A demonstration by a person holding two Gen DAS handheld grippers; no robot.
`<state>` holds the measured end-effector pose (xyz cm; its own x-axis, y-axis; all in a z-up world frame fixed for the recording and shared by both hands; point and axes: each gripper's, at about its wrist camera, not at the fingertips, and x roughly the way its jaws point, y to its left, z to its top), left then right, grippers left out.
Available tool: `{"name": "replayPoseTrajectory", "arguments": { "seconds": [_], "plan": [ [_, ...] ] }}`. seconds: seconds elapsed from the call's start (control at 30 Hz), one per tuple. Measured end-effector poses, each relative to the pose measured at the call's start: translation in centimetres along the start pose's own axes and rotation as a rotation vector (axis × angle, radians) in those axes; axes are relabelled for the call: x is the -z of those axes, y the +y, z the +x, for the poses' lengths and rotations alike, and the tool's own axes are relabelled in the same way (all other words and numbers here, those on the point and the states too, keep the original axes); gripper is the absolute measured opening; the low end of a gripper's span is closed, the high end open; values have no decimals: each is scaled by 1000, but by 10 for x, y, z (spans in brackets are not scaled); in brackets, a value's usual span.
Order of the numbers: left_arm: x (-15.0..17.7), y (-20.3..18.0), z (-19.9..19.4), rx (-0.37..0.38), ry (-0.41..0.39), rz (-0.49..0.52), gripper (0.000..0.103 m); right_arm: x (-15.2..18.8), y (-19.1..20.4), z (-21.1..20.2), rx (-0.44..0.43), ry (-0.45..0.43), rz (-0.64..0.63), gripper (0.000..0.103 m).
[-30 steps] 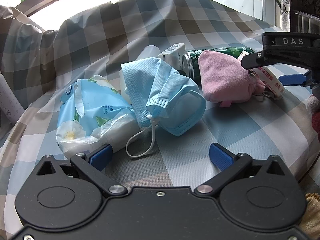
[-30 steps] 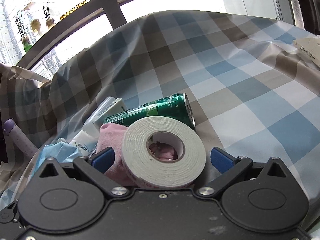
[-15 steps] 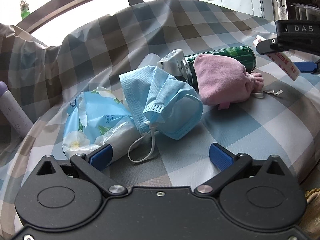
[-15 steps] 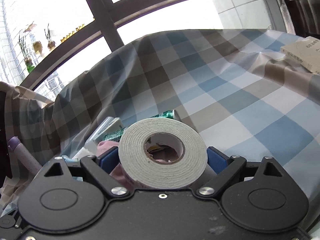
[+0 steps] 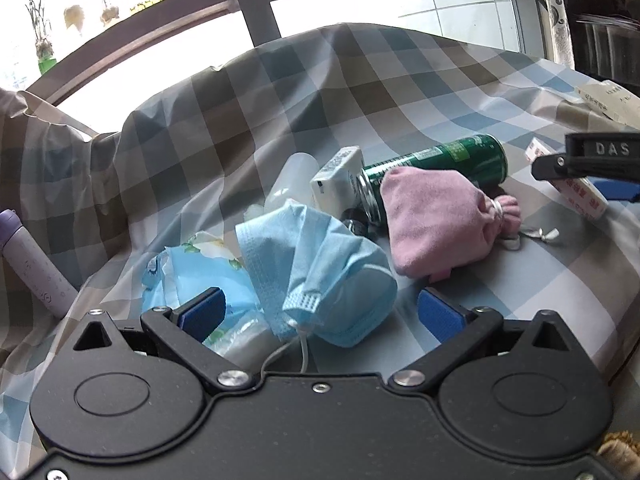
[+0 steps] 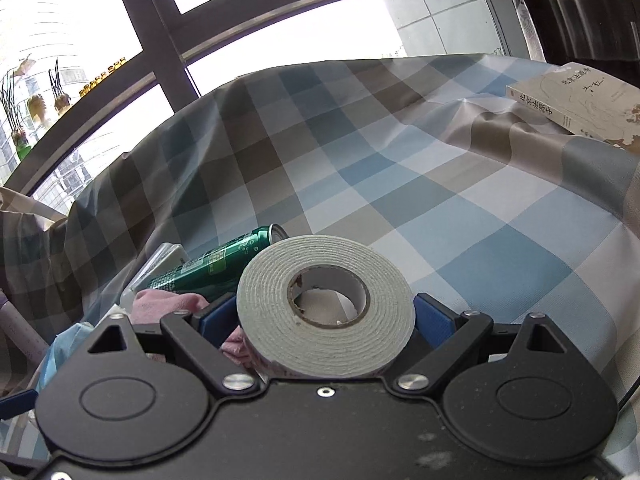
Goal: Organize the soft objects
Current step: 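Grasp the blue face mask with the left gripper while the right gripper holds the tape roll, then carry the blue mask with the left tool while the right tool carries the tape roll to the basket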
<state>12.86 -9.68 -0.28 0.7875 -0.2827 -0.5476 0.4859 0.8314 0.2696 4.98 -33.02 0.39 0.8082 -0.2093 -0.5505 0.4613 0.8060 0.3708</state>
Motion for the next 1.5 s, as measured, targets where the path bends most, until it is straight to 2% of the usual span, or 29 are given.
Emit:
{"name": "replayPoseTrajectory", "arguments": {
  "seconds": [0.13, 0.23, 0.4, 0.57, 0.67, 0.8, 0.97, 1.17, 1.5],
  "plan": [
    [-12, 2, 19, -44, 24, 60, 100, 0, -2, 1, -6, 5, 11, 94],
    [-17, 2, 28, -9, 52, 95, 100, 1, -1, 2, -3, 4, -2, 94],
    [-18, -9, 31, 42, 53, 179, 100, 2, 1, 2, 2, 4, -16, 94],
    [-13, -16, 37, 19, 79, 237, 100, 1, 0, 2, -1, 7, -11, 94],
    [-10, -17, 40, 12, 87, 262, 91, 1, 0, 2, 1, 7, -13, 94],
    [-10, -11, 31, 22, 64, 202, 82, 1, 0, 2, 2, 8, -16, 94],
    [-17, -4, 7, 11, -5, 123, 81, 1, 1, 2, 5, 6, -23, 94],
    [-24, 4, -46, 5, -68, 32, 82, 1, 0, 0, 15, 3, -28, 94],
    [4, 12, -121, 38, -28, -148, 82, 6, 4, -2, 41, -4, -78, 94]
  ]
}}
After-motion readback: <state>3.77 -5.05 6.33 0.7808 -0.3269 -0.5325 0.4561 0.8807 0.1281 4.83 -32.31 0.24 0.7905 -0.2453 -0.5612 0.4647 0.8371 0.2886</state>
